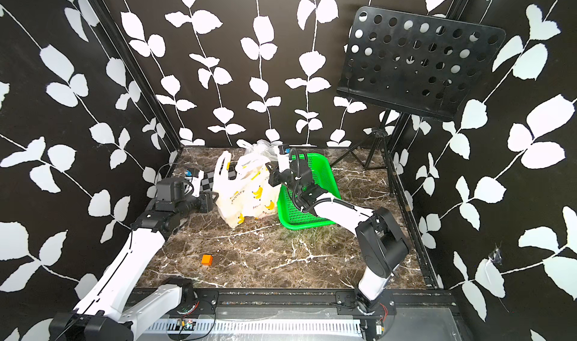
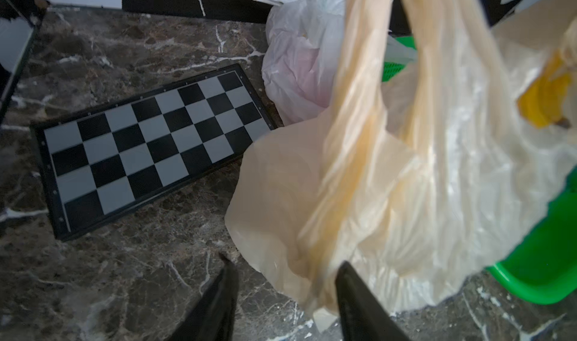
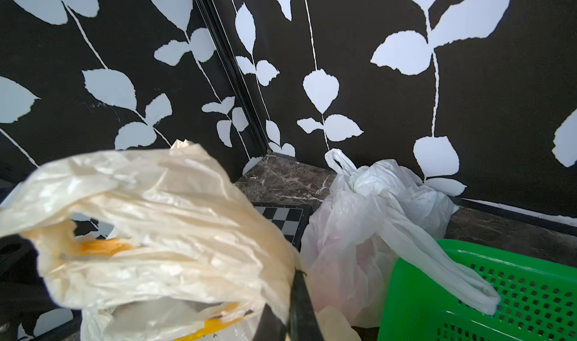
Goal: Untie the knot of a plastic bag & take out the apple
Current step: Untie the plastic bag at the center of the board.
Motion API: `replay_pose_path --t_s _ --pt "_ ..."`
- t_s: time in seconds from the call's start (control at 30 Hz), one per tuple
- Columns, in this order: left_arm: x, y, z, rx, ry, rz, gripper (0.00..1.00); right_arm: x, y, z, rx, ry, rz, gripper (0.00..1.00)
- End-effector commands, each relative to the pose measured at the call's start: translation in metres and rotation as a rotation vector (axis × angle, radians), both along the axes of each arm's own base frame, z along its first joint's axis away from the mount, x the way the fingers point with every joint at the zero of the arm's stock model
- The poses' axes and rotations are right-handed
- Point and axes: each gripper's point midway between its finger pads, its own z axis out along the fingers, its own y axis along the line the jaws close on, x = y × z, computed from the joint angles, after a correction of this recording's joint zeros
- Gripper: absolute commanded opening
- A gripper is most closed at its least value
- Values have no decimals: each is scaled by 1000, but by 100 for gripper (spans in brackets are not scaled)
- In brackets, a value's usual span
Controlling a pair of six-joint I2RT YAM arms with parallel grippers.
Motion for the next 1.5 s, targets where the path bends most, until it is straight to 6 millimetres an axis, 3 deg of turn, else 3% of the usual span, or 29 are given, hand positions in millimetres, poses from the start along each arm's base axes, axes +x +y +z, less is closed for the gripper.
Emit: replay_pose_path --t_s 0.0,0.07,0.13,0.3,0.5,0.6,0.8,1.03,1.23,1.47 --pt "-4 -4 59 -99 -132 14 77 -1 7 22 71 -84 21 0" --pt "-6 -2 79 -156 -159 54 85 -1 6 17 61 -88 7 0" --pt "-6 -5 95 -218 -159 65 86 -1 6 13 55 -79 -18 0" --pt "7 -13 111 -279 -93 67 71 -10 12 14 64 -87 -53 0" --pt "41 -15 98 -185 8 49 56 -24 19 25 106 -146 -19 0" --pt "53 -26 94 -194 55 5 51 -29 20 26 105 -158 -10 0" --pt "78 -21 71 -55 135 17 55 -37 25 26 95 -184 13 0" --pt "93 -42 67 82 136 -68 55 -40 30 23 92 -182 46 1" --pt "116 -36 60 178 124 -31 55 -44 31 23 99 -184 68 1" --pt "127 -62 50 247 149 -152 60 -41 31 19 85 -167 53 1"
